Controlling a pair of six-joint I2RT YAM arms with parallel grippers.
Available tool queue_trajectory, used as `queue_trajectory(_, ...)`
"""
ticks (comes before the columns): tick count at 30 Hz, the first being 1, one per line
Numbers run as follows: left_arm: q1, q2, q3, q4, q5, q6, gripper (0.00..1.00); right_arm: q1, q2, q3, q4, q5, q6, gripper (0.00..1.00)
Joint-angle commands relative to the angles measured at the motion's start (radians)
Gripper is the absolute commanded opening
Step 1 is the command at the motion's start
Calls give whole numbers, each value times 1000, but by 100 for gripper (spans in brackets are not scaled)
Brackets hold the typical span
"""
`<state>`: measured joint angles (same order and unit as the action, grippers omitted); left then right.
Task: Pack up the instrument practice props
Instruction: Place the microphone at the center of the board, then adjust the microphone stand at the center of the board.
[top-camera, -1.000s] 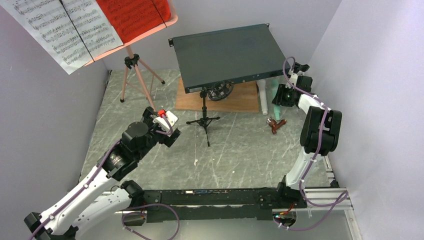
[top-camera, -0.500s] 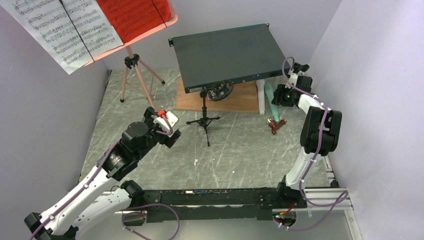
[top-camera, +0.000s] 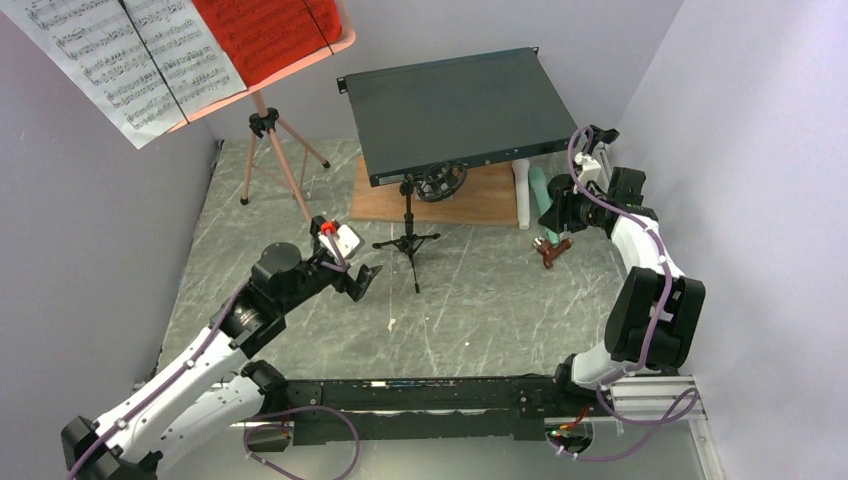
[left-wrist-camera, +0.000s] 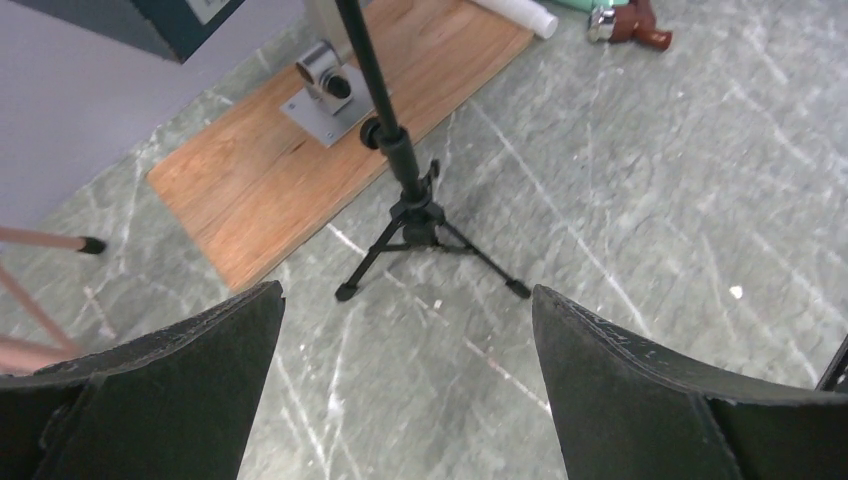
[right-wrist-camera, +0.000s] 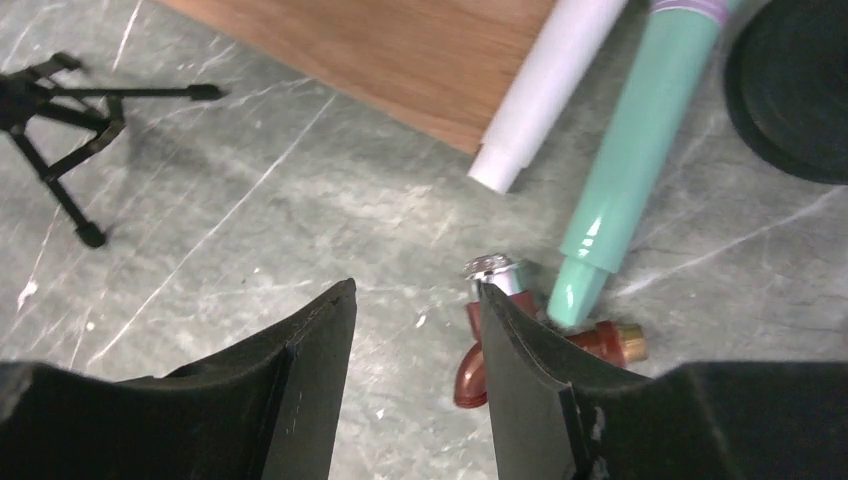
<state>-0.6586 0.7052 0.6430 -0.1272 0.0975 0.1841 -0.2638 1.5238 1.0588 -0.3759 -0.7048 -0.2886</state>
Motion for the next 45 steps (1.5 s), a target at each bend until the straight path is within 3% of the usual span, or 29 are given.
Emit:
queue_trajectory(1,6,71,-10,213,65,-127,99,-11,-79,-20,-121,-126,-119,52)
queue_trajectory(5,5,147,-80,428,69,-240,99,-21,-184,-65,-185,-226,-228,55)
queue_trajectory(11,5,295,-144,731,29,-270,99,-55,-349,-179,-222,-450,-426,74)
queue_trajectory(23,5,624,-5,941,-20,-264,100,-69,-373,-159,-342,-521,-591,75)
queue_trajectory(29,5,717,67,984,-28,-274,93,-69,-373,-156,-350,-530,-603,75)
queue_trajectory(35,5,753,115,980,-59,-285,82,-68,-376,-155,-353,-534,-606,75)
queue_trajectory(41,5,769,130,980,-49,-263,64,-68,-376,-157,-346,-537,-597,75)
queue_trajectory(45,6,779,148,956,-16,-217,38,-68,-378,-157,-347,-540,-596,75)
